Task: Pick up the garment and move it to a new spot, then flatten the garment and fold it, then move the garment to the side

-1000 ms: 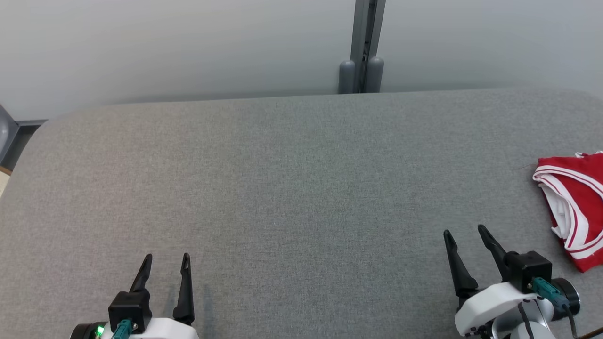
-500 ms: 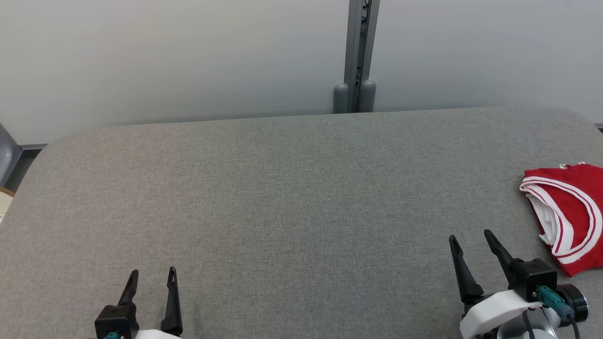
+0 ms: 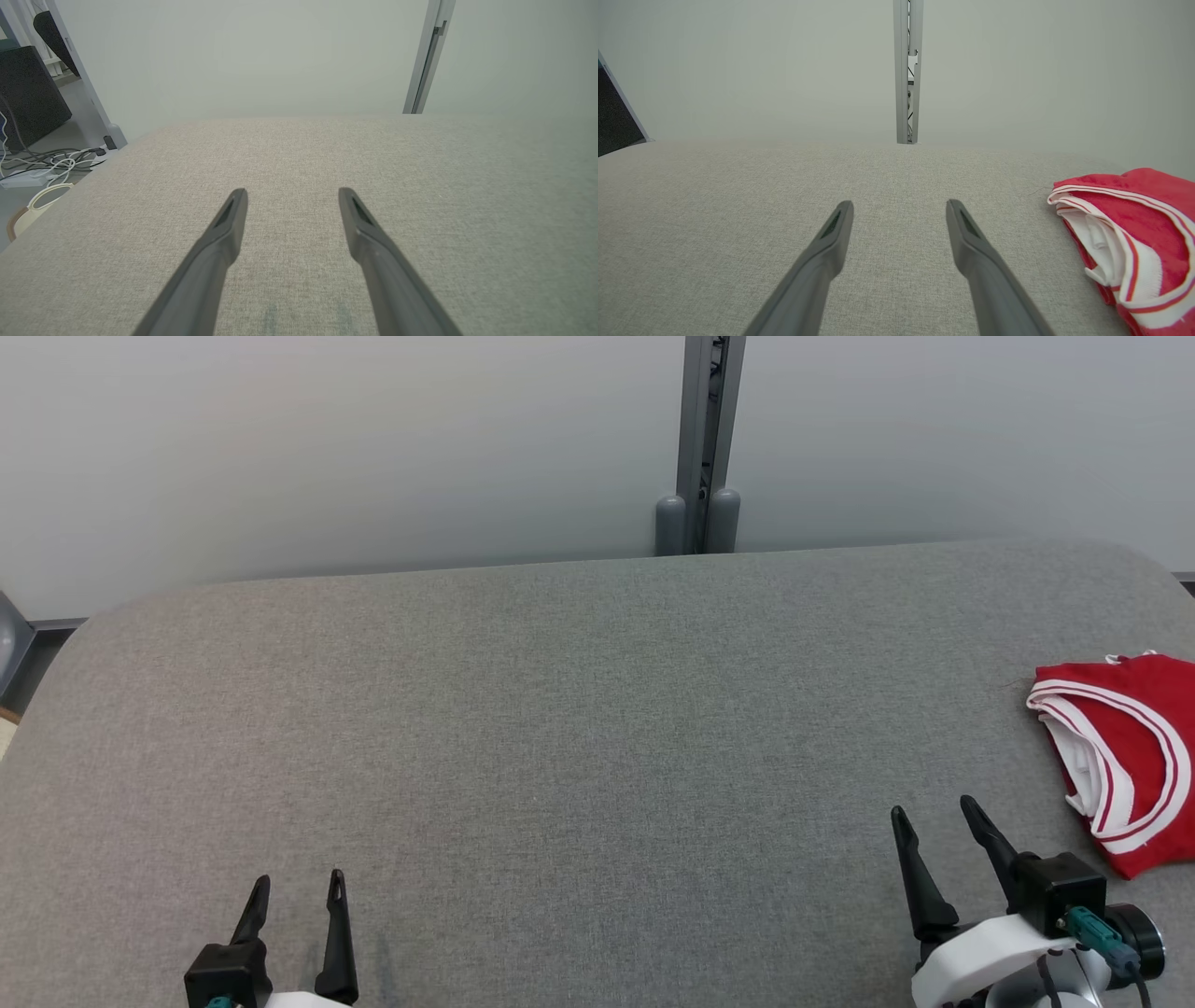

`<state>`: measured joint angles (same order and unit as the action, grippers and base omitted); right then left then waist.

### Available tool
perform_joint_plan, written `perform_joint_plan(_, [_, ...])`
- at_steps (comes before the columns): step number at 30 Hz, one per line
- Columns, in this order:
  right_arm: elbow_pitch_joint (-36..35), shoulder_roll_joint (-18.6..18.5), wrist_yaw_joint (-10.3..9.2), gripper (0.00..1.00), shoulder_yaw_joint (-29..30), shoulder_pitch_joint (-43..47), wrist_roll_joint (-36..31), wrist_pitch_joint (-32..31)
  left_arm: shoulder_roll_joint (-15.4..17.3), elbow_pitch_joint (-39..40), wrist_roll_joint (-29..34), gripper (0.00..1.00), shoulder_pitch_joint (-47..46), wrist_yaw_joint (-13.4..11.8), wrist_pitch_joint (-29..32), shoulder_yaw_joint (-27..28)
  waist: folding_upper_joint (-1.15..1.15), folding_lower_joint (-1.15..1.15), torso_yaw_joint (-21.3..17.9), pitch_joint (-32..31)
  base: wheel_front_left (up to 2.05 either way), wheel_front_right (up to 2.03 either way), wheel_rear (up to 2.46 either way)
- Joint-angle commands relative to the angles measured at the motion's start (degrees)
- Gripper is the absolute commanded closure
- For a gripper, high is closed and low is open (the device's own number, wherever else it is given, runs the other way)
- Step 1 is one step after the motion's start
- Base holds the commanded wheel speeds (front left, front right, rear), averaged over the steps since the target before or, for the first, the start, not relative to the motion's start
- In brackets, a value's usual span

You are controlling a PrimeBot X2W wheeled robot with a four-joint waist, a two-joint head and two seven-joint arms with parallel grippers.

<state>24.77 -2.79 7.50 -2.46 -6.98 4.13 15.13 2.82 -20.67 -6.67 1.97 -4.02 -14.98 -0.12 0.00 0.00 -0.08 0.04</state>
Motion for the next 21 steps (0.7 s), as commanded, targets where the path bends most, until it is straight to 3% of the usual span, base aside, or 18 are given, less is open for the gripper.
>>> perform_joint_plan(1, [0.18, -0.31, -0.02, 0.0, -0.06, 0.22, 0.36, -0.06, 0.21, -0.06, -0.17, 0.0, 0.18, 0.2, -0.25, 0.2, 0.0, 0.0, 0.02, 0.09, 0.0, 0.0, 0.0])
perform_joint_plan(21, [1.58, -0.28, -0.02, 0.0, -1.54, -0.49, -0.06, -0.06, 0.25, -1.28, -0.76, 0.0, -0.39, -0.08, -0.25, -0.48, 0.0, 0.0, -0.54, 1.19, 0.0, 0.0, 0.0])
